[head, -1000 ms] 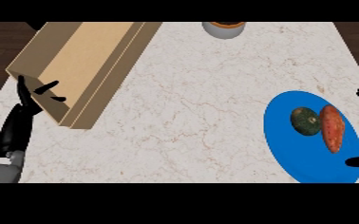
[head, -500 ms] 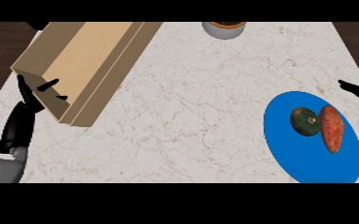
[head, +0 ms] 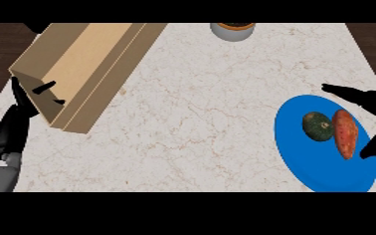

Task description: Pick the squash from the plate and place it in the cardboard box

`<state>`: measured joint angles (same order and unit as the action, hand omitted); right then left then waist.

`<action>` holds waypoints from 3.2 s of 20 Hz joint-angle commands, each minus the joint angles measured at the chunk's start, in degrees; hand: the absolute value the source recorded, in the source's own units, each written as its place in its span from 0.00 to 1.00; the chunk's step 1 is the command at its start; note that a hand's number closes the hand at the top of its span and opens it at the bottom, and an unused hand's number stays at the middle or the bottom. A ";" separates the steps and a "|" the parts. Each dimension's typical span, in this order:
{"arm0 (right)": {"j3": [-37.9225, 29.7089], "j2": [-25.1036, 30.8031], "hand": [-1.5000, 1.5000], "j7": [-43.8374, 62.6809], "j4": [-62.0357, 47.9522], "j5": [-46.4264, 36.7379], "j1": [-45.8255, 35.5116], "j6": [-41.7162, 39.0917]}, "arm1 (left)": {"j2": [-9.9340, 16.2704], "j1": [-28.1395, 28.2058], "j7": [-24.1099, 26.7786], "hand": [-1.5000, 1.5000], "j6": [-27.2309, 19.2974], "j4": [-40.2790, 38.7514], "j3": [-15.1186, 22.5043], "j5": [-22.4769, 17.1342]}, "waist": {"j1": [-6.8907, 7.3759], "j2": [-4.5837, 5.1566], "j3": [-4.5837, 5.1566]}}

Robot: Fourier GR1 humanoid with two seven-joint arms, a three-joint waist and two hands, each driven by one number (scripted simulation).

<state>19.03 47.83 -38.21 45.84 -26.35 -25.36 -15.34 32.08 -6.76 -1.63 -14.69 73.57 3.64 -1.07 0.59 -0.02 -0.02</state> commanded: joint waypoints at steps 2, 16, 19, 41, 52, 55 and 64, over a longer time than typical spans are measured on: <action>-0.37 -3.32 0.00 4.43 -1.68 -5.08 -4.41 -2.11 | -1.80 -1.50 -4.38 0.50 -1.51 1.51 -0.53 3.08 | -0.17 0.07 0.01; -6.44 -7.74 0.00 1.01 3.14 -9.78 -0.58 -6.14 | -5.95 1.38 -1.92 0.50 1.48 1.88 -5.13 7.45 | -0.69 -0.04 0.05; -7.96 -5.92 0.00 -4.08 2.23 -10.27 0.32 -6.46 | -4.47 0.81 0.61 0.50 5.17 -1.25 -8.28 5.26 | -0.54 0.06 0.04; -10.75 -19.01 1.00 11.43 12.57 -22.85 8.04 6.71 | -6.93 0.15 -2.80 0.50 7.89 1.23 -10.82 9.86 | -0.44 0.02 -0.01; -11.61 -28.05 1.00 19.82 -1.22 -29.65 -14.74 9.48 | -7.75 -1.87 -1.97 0.50 9.30 1.82 -10.33 10.77 | 3.11 0.80 -0.04; -12.12 -32.84 1.00 24.74 -8.20 -31.08 -23.66 10.05 | -9.88 -2.91 -1.64 0.50 7.86 1.86 -8.47 12.19 | 4.62 1.49 -0.06; -19.13 -32.69 1.00 20.33 -16.50 -30.05 -36.52 24.67 | -10.65 -1.50 -0.71 0.50 7.17 1.71 -8.51 13.10 | 2.74 1.04 -0.06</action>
<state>2.51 15.24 -15.45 31.68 -57.40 -57.23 4.46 22.10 -9.25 -2.97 -6.99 74.52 -5.54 11.23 3.48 1.05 -0.06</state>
